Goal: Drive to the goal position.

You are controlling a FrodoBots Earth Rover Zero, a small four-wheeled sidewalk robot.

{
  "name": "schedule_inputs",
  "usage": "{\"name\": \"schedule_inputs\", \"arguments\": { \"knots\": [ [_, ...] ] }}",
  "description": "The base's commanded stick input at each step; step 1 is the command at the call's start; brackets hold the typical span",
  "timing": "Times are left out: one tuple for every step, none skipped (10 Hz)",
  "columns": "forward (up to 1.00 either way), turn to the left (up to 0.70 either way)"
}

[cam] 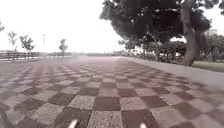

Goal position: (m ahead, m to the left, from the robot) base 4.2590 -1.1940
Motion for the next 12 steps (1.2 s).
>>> {"name": "schedule_inputs", "arguments": {
  "knots": [
    [0.7,0.0],
    [0.7,0.0],
    [0.7,0.0],
    [0.7,0.0],
    [0.7,0.0],
    [0.7,0.0],
    [0.7,0.0],
    [0.7,0.0],
    [0.7,0.0],
    [0.7,0.0],
    [0.7,0.0],
    [0.7,0.0]
  ]
}}
